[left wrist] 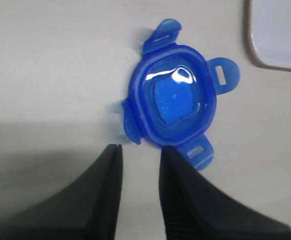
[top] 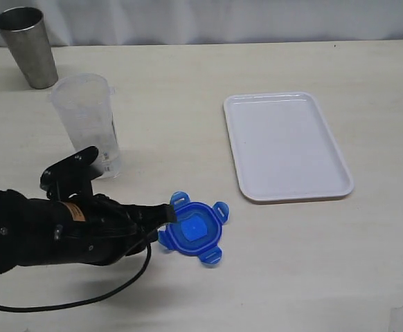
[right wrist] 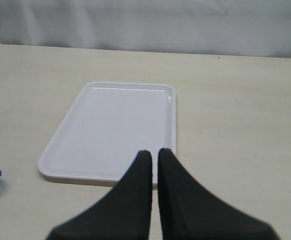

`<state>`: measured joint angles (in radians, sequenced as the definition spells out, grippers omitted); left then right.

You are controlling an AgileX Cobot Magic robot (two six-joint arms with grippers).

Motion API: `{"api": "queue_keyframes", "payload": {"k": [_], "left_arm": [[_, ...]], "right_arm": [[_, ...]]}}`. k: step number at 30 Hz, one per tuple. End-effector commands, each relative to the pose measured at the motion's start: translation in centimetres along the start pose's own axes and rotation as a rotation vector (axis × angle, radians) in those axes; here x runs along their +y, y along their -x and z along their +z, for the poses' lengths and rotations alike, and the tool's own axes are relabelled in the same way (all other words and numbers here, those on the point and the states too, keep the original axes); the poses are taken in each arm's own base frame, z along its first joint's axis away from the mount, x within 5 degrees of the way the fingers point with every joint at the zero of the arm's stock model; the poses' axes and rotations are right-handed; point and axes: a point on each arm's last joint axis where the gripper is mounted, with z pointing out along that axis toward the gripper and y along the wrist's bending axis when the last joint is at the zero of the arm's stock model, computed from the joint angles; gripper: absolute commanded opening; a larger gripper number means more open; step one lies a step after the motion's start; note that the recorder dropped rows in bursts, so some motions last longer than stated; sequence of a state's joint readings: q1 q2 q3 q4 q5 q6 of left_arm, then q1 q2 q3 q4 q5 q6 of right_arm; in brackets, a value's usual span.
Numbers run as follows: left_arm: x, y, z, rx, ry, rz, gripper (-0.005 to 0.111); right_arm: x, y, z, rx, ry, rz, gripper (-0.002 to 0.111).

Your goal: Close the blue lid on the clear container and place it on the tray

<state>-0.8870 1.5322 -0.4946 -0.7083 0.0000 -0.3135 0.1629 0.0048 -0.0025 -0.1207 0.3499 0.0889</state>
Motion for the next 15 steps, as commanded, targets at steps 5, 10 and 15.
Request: {"api": "queue_keyframes", "payload": {"k": [5, 10, 15], "left_arm": [[-1.4, -0.5, 2.4, 0.023, 0.018, 0.021, 0.046], [-1.2, -0.5, 3.2, 0.023, 0.038, 0.004, 0.046], [-1.4, 0.0, 3.3, -0.044, 0.017, -0.006, 0.045]], "right_arm": [[0.0, 0.0, 0.0, -0.006, 0.004, -0.006, 0.004], [0.0, 0.0, 0.0, -0.006, 0.004, -0.006, 0.004], [0.0, 0.0, 0.0, -0.006, 0.004, -0.006, 0.004]]}}
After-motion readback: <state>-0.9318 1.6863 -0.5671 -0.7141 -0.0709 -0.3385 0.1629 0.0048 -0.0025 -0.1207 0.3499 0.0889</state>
